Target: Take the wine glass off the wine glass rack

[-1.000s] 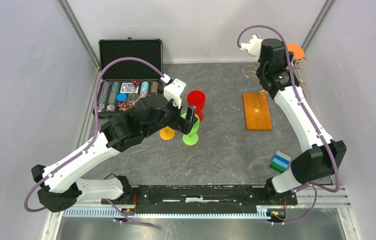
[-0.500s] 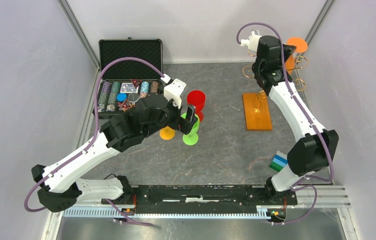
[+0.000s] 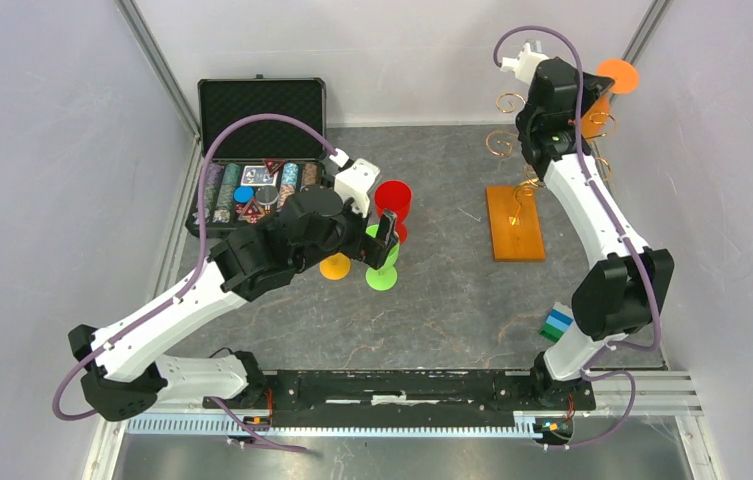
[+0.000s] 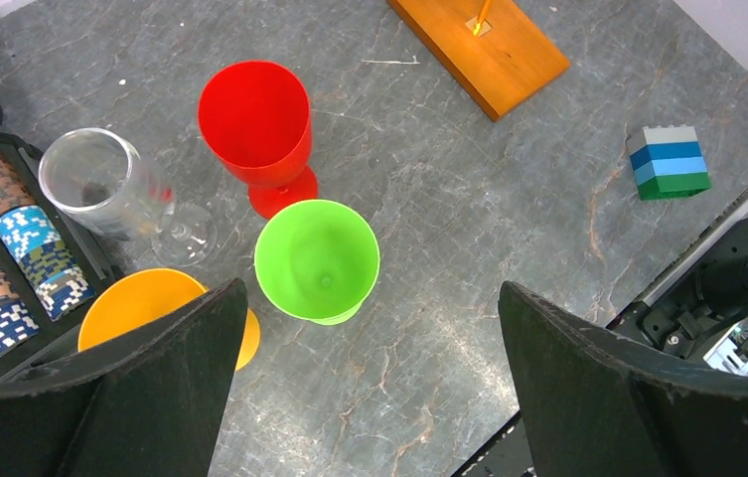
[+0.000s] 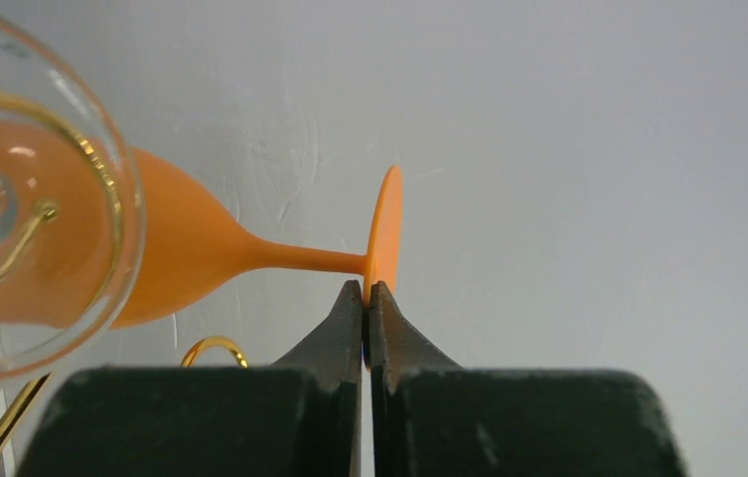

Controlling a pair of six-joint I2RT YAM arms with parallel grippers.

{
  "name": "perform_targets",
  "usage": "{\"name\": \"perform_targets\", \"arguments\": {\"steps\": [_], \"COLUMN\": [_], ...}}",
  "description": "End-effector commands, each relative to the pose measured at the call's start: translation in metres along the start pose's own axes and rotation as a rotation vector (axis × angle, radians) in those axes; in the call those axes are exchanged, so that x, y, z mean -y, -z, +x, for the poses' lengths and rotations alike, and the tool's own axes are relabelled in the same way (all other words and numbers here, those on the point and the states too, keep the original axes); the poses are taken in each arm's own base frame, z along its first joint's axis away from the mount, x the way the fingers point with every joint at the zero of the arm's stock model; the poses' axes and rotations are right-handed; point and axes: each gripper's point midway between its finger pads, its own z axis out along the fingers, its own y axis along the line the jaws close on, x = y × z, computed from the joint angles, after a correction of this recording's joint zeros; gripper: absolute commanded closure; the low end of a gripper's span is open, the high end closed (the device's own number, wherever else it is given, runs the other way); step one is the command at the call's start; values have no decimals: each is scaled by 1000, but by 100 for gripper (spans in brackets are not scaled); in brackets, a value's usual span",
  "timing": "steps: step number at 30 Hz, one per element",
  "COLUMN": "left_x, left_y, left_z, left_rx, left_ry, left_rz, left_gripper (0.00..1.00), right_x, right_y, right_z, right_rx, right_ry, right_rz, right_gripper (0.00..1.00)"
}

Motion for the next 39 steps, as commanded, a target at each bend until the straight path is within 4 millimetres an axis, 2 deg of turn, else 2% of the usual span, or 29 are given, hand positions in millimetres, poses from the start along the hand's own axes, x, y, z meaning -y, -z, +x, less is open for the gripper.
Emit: {"name": "perform_targets", "arguments": {"steps": [1, 6, 11, 20, 24, 28, 32, 37, 39], "left_x": [-4, -6, -7, -5, -2, -2, 1, 2, 3], "left_y": [4, 5, 7, 5, 6, 9, 16, 29, 36], "left_z": [-24, -25, -27, -28, -30, -33, -41, -56, -63], "left_rx": [67, 73, 80, 83, 93, 111, 147, 217, 250], "left_ry": [-17, -13, -10, 4, 18, 37, 51, 85, 112], "left_rz": [-17, -29, -34, -25, -15, -9, 16, 36, 49], "left_gripper": [0, 0, 0, 0, 0, 0, 0, 0, 0], "right_x": [47, 70, 90, 142, 163, 164, 155, 133, 121], "right_y": [-4, -7, 0, 28, 45, 67, 93, 144, 167], "right_z": [9, 23, 39, 58, 55, 48, 27, -2, -15], "right_rx": [-51, -118, -183, -157, -48, 57, 260, 551, 663], "right_ry": [-175, -306, -424, -690, -865, -955, -1119, -1270, -1282], "right_rz": [137, 219, 308, 360, 310, 207, -4, -318, -449], "right_gripper": [100, 100, 100, 100, 100, 100, 100, 100, 100]}}
